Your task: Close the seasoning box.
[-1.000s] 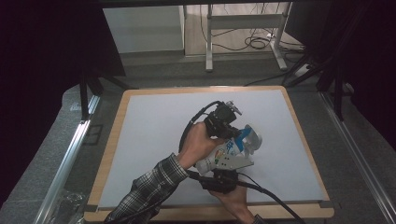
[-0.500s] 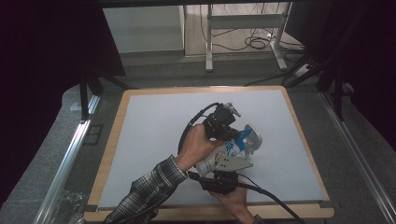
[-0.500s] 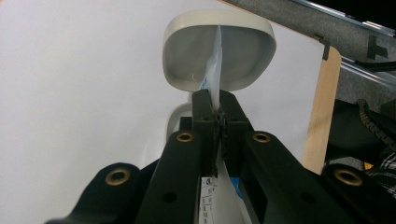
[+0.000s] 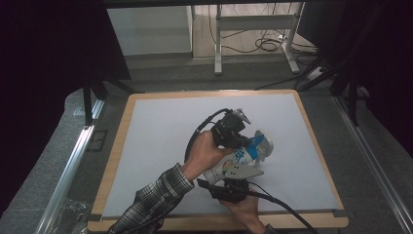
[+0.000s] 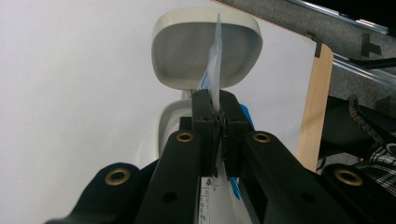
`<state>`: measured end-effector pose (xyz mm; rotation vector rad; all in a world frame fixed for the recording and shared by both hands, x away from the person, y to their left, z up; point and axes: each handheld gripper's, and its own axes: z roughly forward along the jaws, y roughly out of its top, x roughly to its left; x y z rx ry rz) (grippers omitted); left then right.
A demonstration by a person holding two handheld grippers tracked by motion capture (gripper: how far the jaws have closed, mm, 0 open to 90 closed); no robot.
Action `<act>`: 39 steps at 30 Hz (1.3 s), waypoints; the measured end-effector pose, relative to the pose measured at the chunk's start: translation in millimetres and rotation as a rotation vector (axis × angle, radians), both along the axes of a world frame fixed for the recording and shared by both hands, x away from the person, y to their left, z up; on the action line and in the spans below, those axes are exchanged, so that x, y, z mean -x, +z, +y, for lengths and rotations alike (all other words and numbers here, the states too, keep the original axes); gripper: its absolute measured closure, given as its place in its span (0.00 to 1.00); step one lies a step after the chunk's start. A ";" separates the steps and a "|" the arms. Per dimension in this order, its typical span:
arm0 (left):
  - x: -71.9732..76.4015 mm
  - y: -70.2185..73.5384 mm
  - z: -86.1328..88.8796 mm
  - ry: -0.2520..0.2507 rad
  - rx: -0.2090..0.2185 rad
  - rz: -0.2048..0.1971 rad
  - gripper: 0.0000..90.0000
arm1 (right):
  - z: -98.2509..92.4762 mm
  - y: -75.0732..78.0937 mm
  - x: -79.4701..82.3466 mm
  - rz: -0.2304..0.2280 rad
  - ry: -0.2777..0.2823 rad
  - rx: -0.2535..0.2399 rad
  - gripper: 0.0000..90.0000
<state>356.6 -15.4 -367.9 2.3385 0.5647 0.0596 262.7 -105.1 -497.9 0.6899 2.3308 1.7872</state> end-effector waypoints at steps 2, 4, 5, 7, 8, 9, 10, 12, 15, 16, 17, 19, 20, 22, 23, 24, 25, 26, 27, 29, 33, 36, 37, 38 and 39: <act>0.2 -0.5 1.2 -0.002 0.004 0.001 0.97 | -0.4 -0.5 -0.1 0.003 0.000 0.003 0.65; 0.4 -0.5 2.3 0.001 0.005 0.004 0.97 | -0.2 -0.8 0.5 0.005 0.000 0.008 0.65; 0.3 -0.5 2.9 0.000 0.003 0.003 0.97 | -0.2 -1.0 0.5 0.004 0.000 0.010 0.65; 0.4 -0.2 4.1 0.001 0.007 0.003 0.97 | -0.1 -1.7 0.3 -0.004 -0.002 0.017 0.65; 0.5 -0.1 5.0 0.002 0.009 0.005 0.98 | 0.0 -1.8 0.4 -0.004 -0.003 0.018 0.65; 0.2 0.0 5.8 0.000 0.013 0.007 0.97 | -0.2 -2.0 0.4 -0.004 -0.003 0.022 0.65; 0.2 0.1 6.6 0.000 0.014 0.007 0.98 | -0.2 -2.2 0.5 -0.003 -0.003 0.025 0.65; 0.6 0.4 7.7 0.006 0.019 0.011 0.98 | -0.4 -2.5 0.5 0.000 -0.002 0.032 0.65; 0.5 0.6 9.9 0.004 0.021 0.011 0.98 | -0.6 -3.9 -0.4 -0.003 -0.006 0.047 0.65; 0.6 0.5 10.6 0.004 0.023 0.011 0.98 | -0.6 -4.3 -0.6 -0.002 -0.008 0.049 0.65; 0.7 0.3 11.3 0.005 0.025 0.013 0.98 | -0.8 -4.7 -0.9 -0.003 -0.008 0.054 0.65; 0.5 0.1 12.4 0.004 0.025 0.012 0.98 | -0.9 -5.4 -1.0 -0.002 -0.009 0.059 0.65; 0.7 0.2 12.8 0.006 0.025 0.014 0.98 | -1.0 -5.6 -1.1 -0.003 -0.007 0.061 0.65; 0.6 0.1 13.9 0.005 0.027 0.017 0.98 | -1.2 -6.0 -0.9 0.003 -0.009 0.064 0.65; 0.6 0.2 14.4 0.005 0.026 0.017 0.98 | -1.3 -6.4 -1.2 -0.001 -0.010 0.067 0.65; 0.6 0.4 15.0 0.004 0.029 0.020 0.98 | -1.6 -6.5 -1.2 0.004 -0.009 0.067 0.65; 0.2 0.7 15.9 -0.003 0.024 0.019 0.98 | -1.9 -6.5 -1.3 0.007 -0.010 0.068 0.64; 0.7 0.6 15.9 0.003 0.034 0.021 0.98 | -2.1 -6.8 -1.7 0.004 -0.010 0.069 0.64; 0.8 0.8 16.5 0.002 0.034 0.020 0.98 | -2.3 -7.0 -1.8 0.005 -0.013 0.070 0.64; 1.4 1.4 17.7 0.001 0.041 0.024 0.98 | -3.1 -7.3 -2.5 0.011 -0.015 0.073 0.64; 1.3 1.6 20.0 -0.006 0.054 0.031 0.98 | -4.5 -8.0 -3.8 0.016 -0.023 0.085 0.64; 1.4 1.2 21.1 -0.007 0.056 0.035 0.98 | -4.8 -8.4 -3.7 0.021 -0.025 0.089 0.64; 1.5 1.0 21.7 -0.007 0.059 0.037 0.98 | -4.7 -8.9 -3.9 0.018 -0.025 0.091 0.64; 1.6 1.0 22.7 -0.009 0.059 0.039 0.98 | -4.7 -9.1 -3.7 0.021 -0.025 0.093 0.64; 1.9 1.0 23.5 -0.007 0.060 0.040 0.98 | -4.6 -9.2 -3.3 0.032 -0.025 0.090 0.64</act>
